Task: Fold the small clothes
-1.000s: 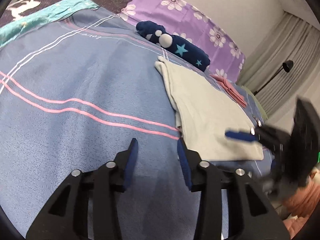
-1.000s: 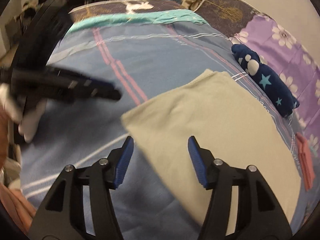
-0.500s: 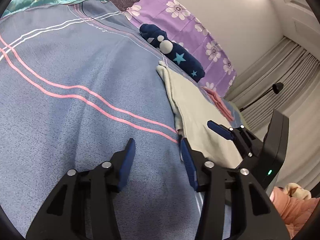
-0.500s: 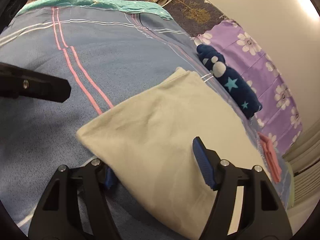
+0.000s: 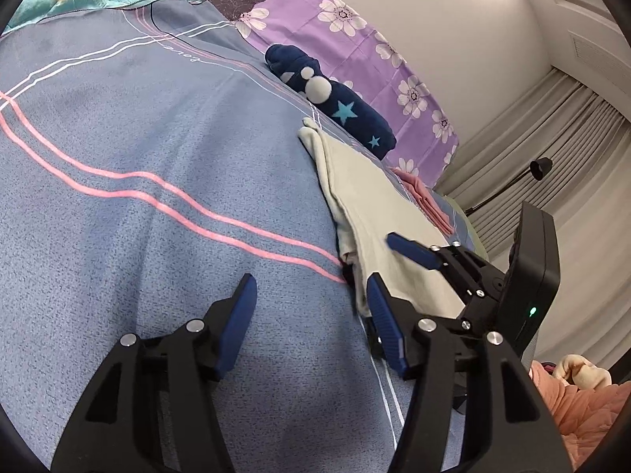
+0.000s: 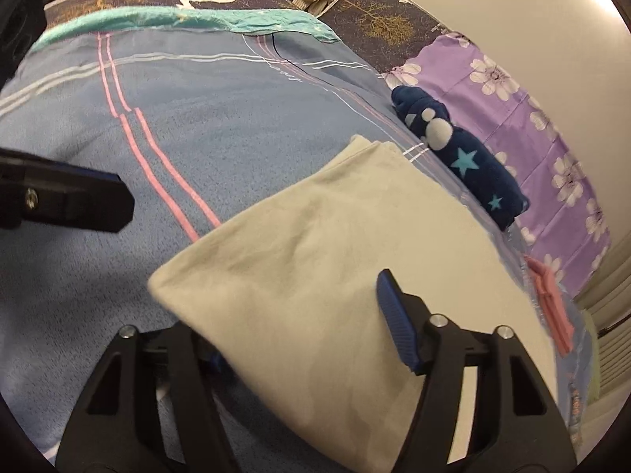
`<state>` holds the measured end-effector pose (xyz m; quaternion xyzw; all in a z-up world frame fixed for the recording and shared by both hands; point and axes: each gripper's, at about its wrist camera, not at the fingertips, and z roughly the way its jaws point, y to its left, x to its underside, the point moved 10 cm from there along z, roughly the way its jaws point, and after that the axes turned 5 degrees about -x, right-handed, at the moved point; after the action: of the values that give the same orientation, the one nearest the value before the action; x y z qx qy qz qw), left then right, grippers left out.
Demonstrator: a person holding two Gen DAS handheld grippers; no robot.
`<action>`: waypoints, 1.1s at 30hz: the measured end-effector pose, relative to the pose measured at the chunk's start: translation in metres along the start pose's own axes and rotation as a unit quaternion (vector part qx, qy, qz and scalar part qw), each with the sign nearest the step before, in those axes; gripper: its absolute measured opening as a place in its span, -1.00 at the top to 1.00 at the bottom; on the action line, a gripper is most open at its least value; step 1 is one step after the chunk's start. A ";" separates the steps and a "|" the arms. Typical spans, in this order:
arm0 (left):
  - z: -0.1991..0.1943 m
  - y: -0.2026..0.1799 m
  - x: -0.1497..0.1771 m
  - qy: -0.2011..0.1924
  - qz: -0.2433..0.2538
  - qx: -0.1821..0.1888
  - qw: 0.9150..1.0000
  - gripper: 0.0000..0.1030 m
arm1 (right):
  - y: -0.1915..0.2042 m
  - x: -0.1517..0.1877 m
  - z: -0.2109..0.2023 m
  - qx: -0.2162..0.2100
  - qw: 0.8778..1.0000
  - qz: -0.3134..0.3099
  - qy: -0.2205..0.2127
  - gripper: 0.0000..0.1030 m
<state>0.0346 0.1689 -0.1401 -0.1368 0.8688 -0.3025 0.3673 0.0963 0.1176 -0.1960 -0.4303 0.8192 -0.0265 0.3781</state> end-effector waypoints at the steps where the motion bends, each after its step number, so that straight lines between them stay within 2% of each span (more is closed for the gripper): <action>1: 0.000 0.000 -0.001 0.001 -0.001 0.000 1.000 -0.15 | 0.002 -0.001 0.000 -0.004 1.000 -0.001 -0.003 0.16; 5: 0.005 -0.003 -0.014 0.007 -0.002 -0.007 1.000 -0.17 | 0.013 -0.001 -0.005 -0.003 1.000 -0.016 -0.018 0.51; 9: 0.018 -0.018 -0.047 -0.003 0.012 0.004 1.000 -0.17 | 0.008 0.000 -0.006 -0.025 0.999 0.009 -0.020 0.57; 12: 0.043 -0.030 -0.067 0.013 0.022 0.026 0.999 -0.17 | 0.002 0.002 -0.006 -0.041 0.998 0.039 -0.020 0.61; 16: 0.084 -0.039 -0.081 0.057 0.017 0.052 0.997 -0.17 | 0.000 0.005 -0.006 -0.047 0.997 0.054 -0.021 0.61; 20: 0.119 -0.051 -0.083 0.098 0.019 0.082 0.992 -0.17 | 0.002 0.006 -0.006 -0.044 0.998 0.051 -0.021 0.61; 23: 0.133 -0.056 -0.087 0.105 0.023 0.096 0.989 -0.17 | 0.003 0.006 -0.006 -0.047 0.997 0.053 -0.018 0.56; 28: 0.147 -0.058 -0.100 0.107 -0.006 0.129 0.986 -0.17 | 0.004 0.007 -0.005 -0.038 0.998 0.048 -0.017 0.53; 31: 0.156 -0.067 -0.101 0.112 0.011 0.134 0.985 -0.16 | 0.004 0.008 -0.005 -0.036 0.998 0.047 -0.016 0.52; 32: 0.158 -0.070 -0.102 0.114 0.015 0.136 0.984 -0.13 | 0.003 0.008 -0.005 -0.036 0.998 0.047 -0.016 0.52; 33: 0.160 -0.074 -0.101 0.117 0.018 0.139 0.983 -0.01 | 0.003 0.008 -0.005 -0.037 0.998 0.049 -0.016 0.51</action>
<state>0.2214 0.0899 -0.1250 -0.0323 0.8577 -0.4272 0.2841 0.0885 0.1121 -0.1982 -0.4039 0.8335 0.0293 0.3759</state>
